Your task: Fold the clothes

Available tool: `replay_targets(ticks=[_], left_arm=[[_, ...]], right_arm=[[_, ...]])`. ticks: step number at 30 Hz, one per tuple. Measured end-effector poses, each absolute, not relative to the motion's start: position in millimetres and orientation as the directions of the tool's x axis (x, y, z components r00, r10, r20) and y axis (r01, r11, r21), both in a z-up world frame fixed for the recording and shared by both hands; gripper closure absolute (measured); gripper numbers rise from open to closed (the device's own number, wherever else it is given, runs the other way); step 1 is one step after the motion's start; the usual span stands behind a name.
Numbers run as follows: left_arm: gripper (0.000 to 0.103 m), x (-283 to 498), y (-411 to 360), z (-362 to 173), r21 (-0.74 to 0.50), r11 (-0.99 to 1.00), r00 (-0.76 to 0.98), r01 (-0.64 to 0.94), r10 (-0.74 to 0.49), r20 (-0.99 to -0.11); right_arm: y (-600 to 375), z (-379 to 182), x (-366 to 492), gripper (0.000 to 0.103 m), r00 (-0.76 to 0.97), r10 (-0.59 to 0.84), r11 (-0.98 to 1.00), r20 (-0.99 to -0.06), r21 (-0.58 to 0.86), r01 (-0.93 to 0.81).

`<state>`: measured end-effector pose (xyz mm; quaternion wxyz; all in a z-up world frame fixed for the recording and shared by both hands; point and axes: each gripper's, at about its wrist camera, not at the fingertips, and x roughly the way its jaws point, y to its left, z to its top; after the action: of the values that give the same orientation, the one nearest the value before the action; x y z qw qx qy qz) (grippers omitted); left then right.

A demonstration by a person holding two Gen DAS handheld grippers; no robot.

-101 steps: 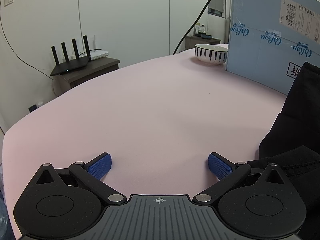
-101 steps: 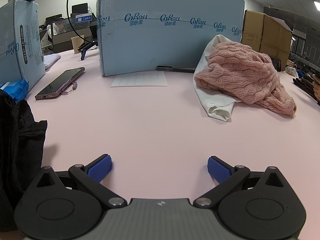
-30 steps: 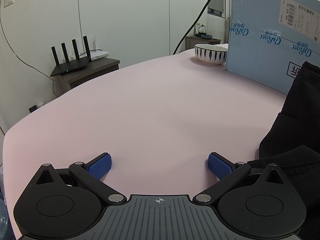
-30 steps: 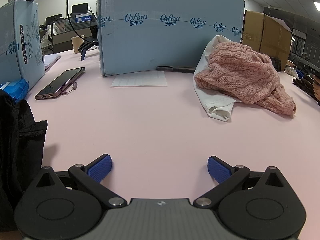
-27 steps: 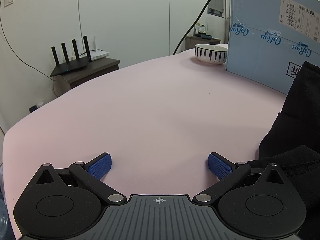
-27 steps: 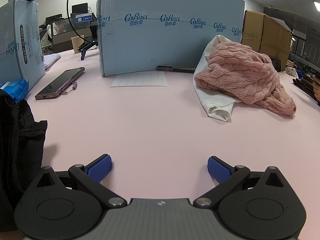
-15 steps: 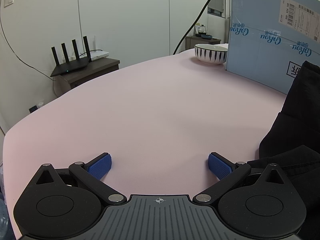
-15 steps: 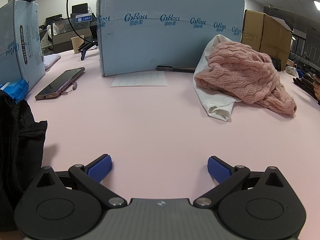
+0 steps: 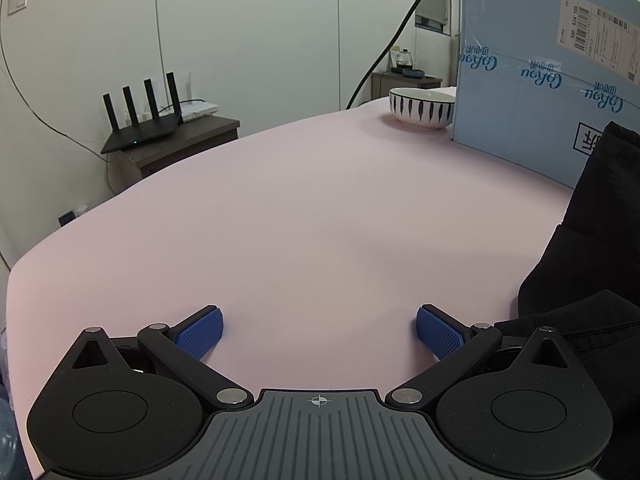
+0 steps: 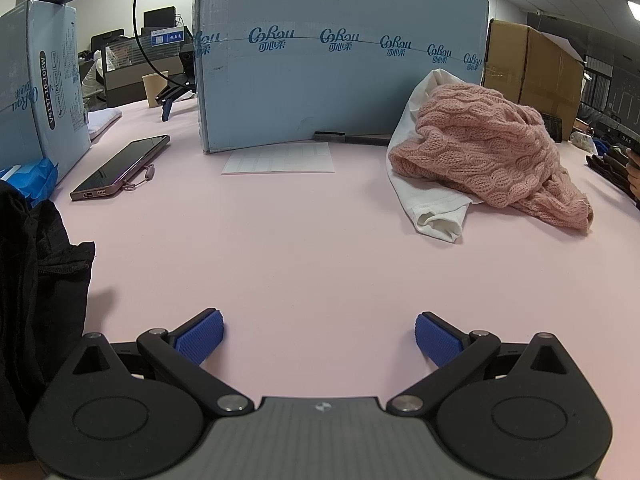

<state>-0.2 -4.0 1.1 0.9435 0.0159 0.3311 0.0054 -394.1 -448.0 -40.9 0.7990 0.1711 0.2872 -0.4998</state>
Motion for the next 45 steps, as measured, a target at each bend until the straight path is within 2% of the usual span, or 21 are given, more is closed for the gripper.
replay_targets(ticks=[7, 9, 12, 14, 18, 24, 26, 31, 32, 34, 36, 37, 39, 42, 45], left_arm=[[0.0, 0, 2, 5, 0.003, 1.0, 0.77, 0.014, -0.009, -0.638], [0.0, -1, 9, 12, -0.028, 0.997, 0.743, 0.067, -0.069, -0.666], [0.0, -11, 28, 24, -0.152, 0.982, 0.722, 0.115, -0.188, -0.666], [0.0, -22, 38, 34, -0.207, 0.972, 0.735, 0.114, -0.223, -0.641], [0.0, -47, 40, 56, -0.25, 0.954, 0.764, 0.168, -0.286, -0.579], [0.0, -75, -8, 82, -0.173, 0.849, 0.693, 0.499, -0.511, -0.508], [0.0, -81, -21, 84, -0.134, 0.829, 0.68, 0.543, -0.528, -0.509], [0.0, -94, -56, 75, -0.05, 0.791, 0.64, 0.609, -0.528, -0.557], [0.0, -97, -63, 72, -0.034, 0.784, 0.631, 0.62, -0.524, -0.573], [0.0, -101, -67, 69, -0.031, 0.772, 0.61, 0.635, -0.526, -0.593], [0.0, -103, -69, 68, -0.062, 0.753, 0.58, 0.655, -0.553, -0.598], [0.0, -104, -70, 69, -0.068, 0.747, 0.573, 0.662, -0.563, -0.596], [0.0, -107, -70, 72, -0.074, 0.736, 0.565, 0.673, -0.576, -0.59], [0.0, -109, -65, 84, -0.111, 0.716, 0.552, 0.689, -0.618, -0.559], [0.0, -111, -55, 100, -0.175, 0.689, 0.532, 0.703, -0.673, -0.514]], right_arm=[[-450, -38, -396, 0.0, 0.346, -0.685, 0.447, -0.641, 0.005, 0.894], [-452, -33, -399, 0.0, 0.37, -0.65, 0.471, -0.664, 0.03, 0.881], [-444, -14, -412, 0.002, 0.502, -0.556, 0.554, -0.663, 0.154, 0.818], [-438, -3, -419, 0.002, 0.576, -0.499, 0.599, -0.648, 0.223, 0.769], [-409, 31, -422, 0.001, 0.715, -0.362, 0.733, -0.598, 0.292, 0.615], [-365, 61, -392, 0.001, 0.84, -0.036, 0.826, -0.542, 0.457, 0.331], [-351, 62, -380, 0.001, 0.849, 0.037, 0.823, -0.528, 0.498, 0.274], [-336, 57, -361, 0.001, 0.834, 0.108, 0.805, -0.542, 0.539, 0.247], [-335, 57, -357, 0.004, 0.831, 0.127, 0.799, -0.541, 0.553, 0.238], [-335, 55, -348, 0.019, 0.825, 0.165, 0.784, -0.54, 0.579, 0.222], [-339, 51, -338, 0.046, 0.818, 0.185, 0.775, -0.545, 0.593, 0.219], [-340, 50, -335, 0.053, 0.813, 0.181, 0.776, -0.554, 0.588, 0.228], [-341, 54, -330, 0.075, 0.816, 0.188, 0.775, -0.547, 0.593, 0.218], [-339, 69, -326, 0.087, 0.85, 0.246, 0.76, -0.465, 0.637, 0.129], [-334, 85, -316, 0.089, 0.868, 0.295, 0.757, -0.401, 0.652, 0.044]])
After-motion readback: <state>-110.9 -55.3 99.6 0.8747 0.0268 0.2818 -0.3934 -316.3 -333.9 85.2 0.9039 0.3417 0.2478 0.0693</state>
